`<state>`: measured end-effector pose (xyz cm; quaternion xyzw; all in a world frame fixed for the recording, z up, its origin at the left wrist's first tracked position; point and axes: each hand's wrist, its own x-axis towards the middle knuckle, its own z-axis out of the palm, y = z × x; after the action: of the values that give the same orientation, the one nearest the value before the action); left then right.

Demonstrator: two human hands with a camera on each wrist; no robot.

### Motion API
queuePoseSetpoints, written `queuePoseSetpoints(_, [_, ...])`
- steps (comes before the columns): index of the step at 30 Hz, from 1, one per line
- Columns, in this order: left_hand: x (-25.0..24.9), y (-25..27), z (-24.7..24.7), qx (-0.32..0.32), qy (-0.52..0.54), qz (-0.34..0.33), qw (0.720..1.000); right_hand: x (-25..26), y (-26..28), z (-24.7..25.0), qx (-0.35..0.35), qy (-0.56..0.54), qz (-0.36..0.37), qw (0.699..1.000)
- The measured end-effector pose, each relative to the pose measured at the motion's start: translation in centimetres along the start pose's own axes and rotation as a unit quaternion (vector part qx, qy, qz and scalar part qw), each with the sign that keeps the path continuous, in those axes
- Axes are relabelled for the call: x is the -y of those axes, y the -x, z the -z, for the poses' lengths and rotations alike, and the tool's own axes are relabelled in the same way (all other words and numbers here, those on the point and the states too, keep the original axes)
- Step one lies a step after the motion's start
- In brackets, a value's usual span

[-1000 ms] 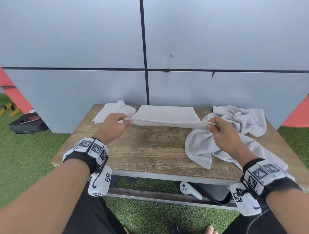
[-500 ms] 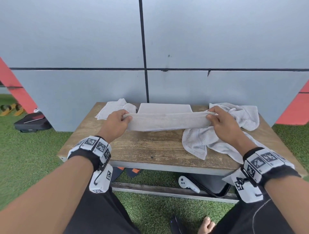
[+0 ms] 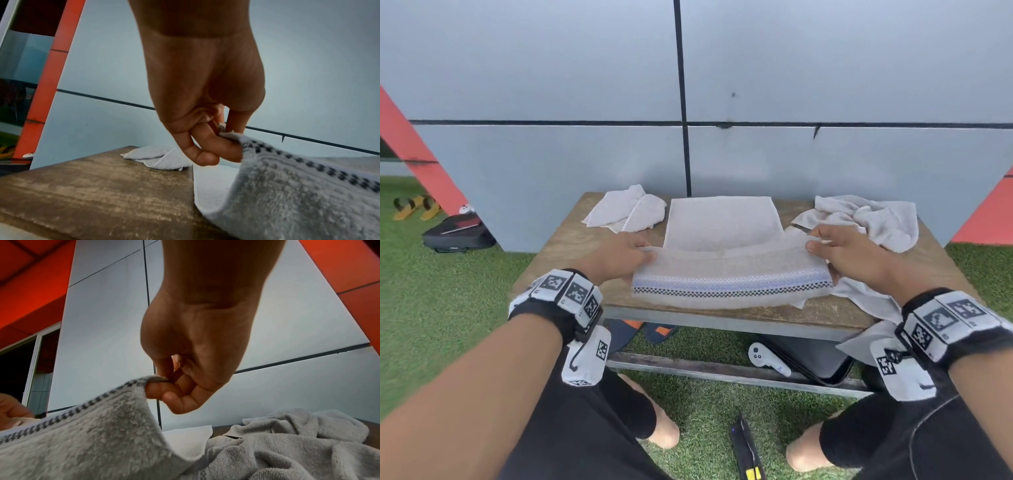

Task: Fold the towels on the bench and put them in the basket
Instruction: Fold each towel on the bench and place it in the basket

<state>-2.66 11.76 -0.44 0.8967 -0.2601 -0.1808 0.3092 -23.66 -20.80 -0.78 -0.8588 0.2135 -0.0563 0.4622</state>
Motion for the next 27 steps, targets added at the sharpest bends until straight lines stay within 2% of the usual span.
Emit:
queuePoseSetpoints(8, [1.2,-5.4,-1.5,-0.066,0.031,0.004,0.997,-1.5,-6.6,-1.6,-0.056,0.051,-0.011,0.997])
queuePoseSetpoints(12, [0.0,-10.4,-1.4,-0.127,0.012,-0.016,0.992,-1.4,-11.7,-0.9,-0.114,0.054,-0.010,0.992])
queuePoseSetpoints(17, [-1.4,-18.7,-1.0,-0.190,0.018,-0.010,0.982,-1.3,-19.7,0.4,-0.121,0.079,-0.024,0.989])
queuePoseSetpoints(19, [-1.3,-22.2,-1.0,-0.197,-0.001,-0.002,0.980,-1.1,-23.2,1.0,-0.127,0.142,-0.034,0.981])
queuePoseSetpoints(23, [-0.4,-28.3,-1.9,-0.199,-0.044,0.017,0.979,-1.5,-29.5,1.0,-0.132,0.198,-0.062,0.969])
queuePoseSetpoints(27, [0.8,-32.0,-3.8,-0.169,-0.090,0.016,0.981,-3.6,-33.4,-0.5,-0.094,0.235,-0.080,0.964])
